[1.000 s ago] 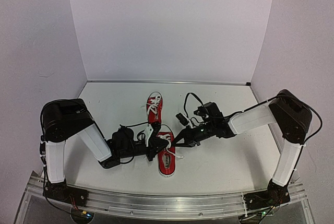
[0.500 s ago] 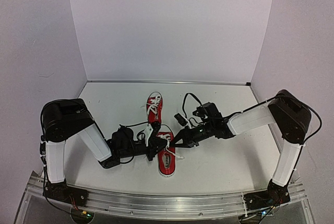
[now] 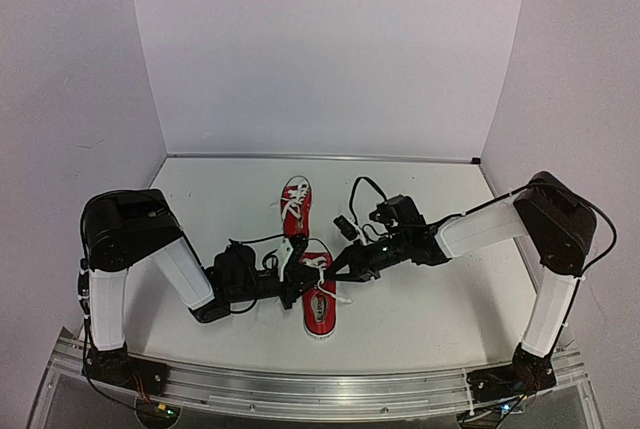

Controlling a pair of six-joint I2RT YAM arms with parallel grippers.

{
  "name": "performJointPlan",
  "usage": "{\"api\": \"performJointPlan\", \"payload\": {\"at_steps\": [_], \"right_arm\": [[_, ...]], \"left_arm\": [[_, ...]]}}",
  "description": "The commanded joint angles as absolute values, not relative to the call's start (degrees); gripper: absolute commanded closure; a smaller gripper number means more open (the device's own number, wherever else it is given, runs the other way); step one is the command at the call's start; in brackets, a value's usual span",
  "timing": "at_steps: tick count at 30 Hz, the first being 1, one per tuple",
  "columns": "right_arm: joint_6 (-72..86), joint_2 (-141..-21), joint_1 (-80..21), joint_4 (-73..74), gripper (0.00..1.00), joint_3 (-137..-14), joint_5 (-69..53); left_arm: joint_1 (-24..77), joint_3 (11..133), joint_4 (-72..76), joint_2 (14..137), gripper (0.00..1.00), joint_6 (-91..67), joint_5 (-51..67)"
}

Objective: Tie the shoes

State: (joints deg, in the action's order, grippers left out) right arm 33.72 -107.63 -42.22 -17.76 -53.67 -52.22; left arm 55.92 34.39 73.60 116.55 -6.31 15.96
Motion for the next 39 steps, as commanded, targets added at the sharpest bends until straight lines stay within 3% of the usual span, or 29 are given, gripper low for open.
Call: {"api": "performJointPlan", "payload": {"at_steps": [1, 6, 13, 20, 39], "right_arm": [[34.5, -108.3, -42.9, -21.4, 0.82, -55.6, -53.5], [34.6, -108.6, -43.1, -21.5, 0.85, -55.8, -53.5], [34.6, -108.6, -43.2, -21.6, 1.0, -55.6, -53.7], [34.7, -106.3, -43.2, -21.4, 1.0, -54.5, -52.3], [33.2, -104.0, -43.1, -19.0, 1.0, -53.6, -48.6]], "left_arm": [[55.9, 35.2, 76.7, 117.2, 1.0, -7.2, 18.1], [55.9, 34.9, 77.8, 117.4, 1.0, -7.5, 18.1], [55.9, 34.7, 78.1, 117.2, 1.0, -7.3, 17.4], [55.6, 33.6, 75.7, 115.5, 1.0, -6.3, 16.9], [55.6, 30.8, 49.4, 99.4, 0.73, -0.1, 15.0]]}}
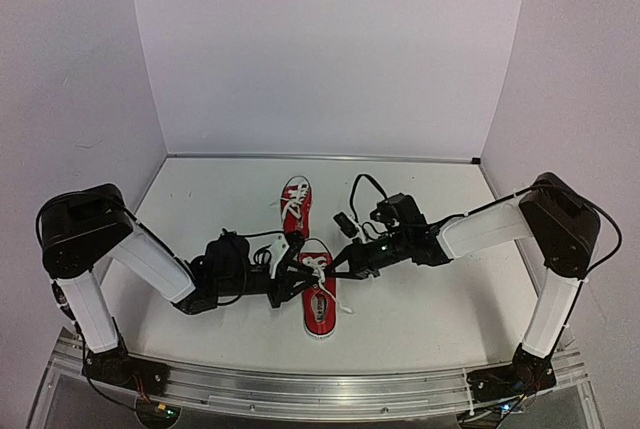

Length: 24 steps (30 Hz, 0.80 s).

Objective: Tie the shoes

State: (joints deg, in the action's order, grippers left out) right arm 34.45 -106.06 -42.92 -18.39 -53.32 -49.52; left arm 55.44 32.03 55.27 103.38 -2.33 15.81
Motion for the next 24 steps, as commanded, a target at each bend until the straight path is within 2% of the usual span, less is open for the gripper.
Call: {"api": "performJointPlan", "payload": {"at_steps": [1, 9, 13, 17, 24], "right_arm": [[33.2, -104.0, -43.1, -18.9, 1.0, -53.6, -48.6], [32.7, -103.9, -43.2, -18.5, 1.0, -53.8, -49.0], [32.4, -104.0, -43.2, -18.2, 1.0, -54.0, -49.4], [32.3, -104.1, -43.2, -18.1, 1.0, -54.2, -49.6], [32.2, -104.2, -43.3, -17.8, 1.0, -54.5, -49.7]], "left_arm": [[55.6, 30.5, 48.4, 98.6, 0.72, -0.1, 14.8], [55.6, 28.4, 45.4, 92.5, 0.71, 1.9, 11.5], [55.6, 30.1, 43.0, 90.8, 0.62, 2.3, 8.3], [55.6, 32.5, 42.1, 91.6, 0.56, 2.2, 8.5], [55.6, 35.3, 44.5, 95.3, 0.55, 1.6, 8.6]]}}
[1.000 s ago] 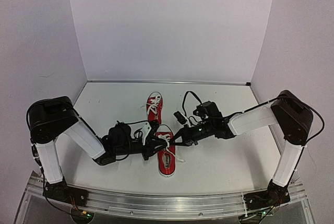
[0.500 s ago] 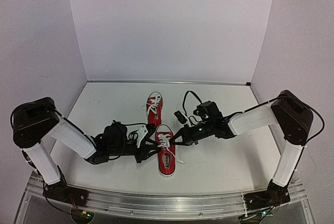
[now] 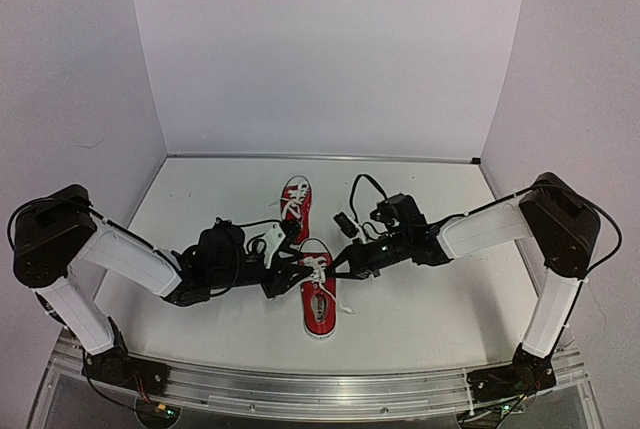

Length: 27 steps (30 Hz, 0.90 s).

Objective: Tie the shoes

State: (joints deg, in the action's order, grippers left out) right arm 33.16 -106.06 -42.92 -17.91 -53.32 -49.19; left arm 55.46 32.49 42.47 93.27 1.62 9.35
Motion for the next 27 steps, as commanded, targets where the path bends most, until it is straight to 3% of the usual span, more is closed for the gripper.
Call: {"api": "performJointPlan", "payload": {"at_steps": [1, 20, 24, 27], "right_arm": [[32.2, -104.2, -43.3, -17.8, 1.0, -54.6, -49.7], [32.0, -104.4, -43.3, -17.8, 1.0, -54.3, -49.4], [32.0, -104.2, -43.4, -17.7, 1.0, -54.2, -49.4], [32.0, -104.1, -43.3, -17.7, 1.0, -54.0, -48.9]], "left_arm": [[55.6, 35.7, 45.0, 95.9, 0.55, 1.6, 8.6], [55.2, 36.6, 53.5, 101.2, 0.56, -2.3, 10.1], [55.0, 37.2, 53.4, 102.2, 0.68, -2.3, 10.8], [54.9, 36.6, 55.0, 102.1, 0.89, -2.3, 12.4]]}}
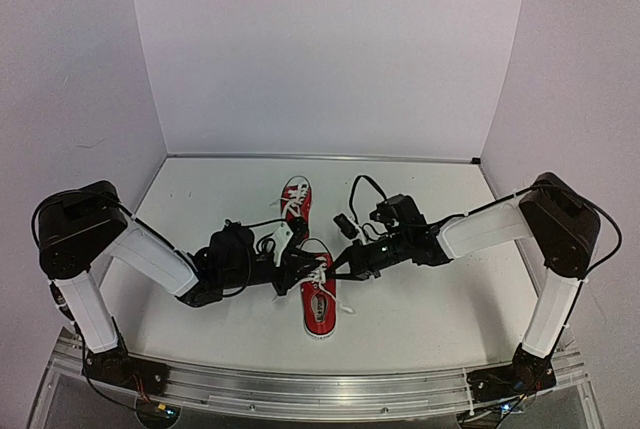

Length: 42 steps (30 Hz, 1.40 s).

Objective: Tie the shoes

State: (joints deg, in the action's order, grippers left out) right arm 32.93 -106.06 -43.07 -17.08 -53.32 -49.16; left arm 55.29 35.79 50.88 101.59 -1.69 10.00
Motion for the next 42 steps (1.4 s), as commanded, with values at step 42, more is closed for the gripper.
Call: {"api": "performJointPlan", "payload": {"at_steps": [42], "right_arm": [[30.9, -116.2, -41.0, -16.8, 1.0, -67.1, -42.6]], "left_arm": [[65.4, 38.0, 37.5, 99.0, 1.0, 6.9, 19.1]]}}
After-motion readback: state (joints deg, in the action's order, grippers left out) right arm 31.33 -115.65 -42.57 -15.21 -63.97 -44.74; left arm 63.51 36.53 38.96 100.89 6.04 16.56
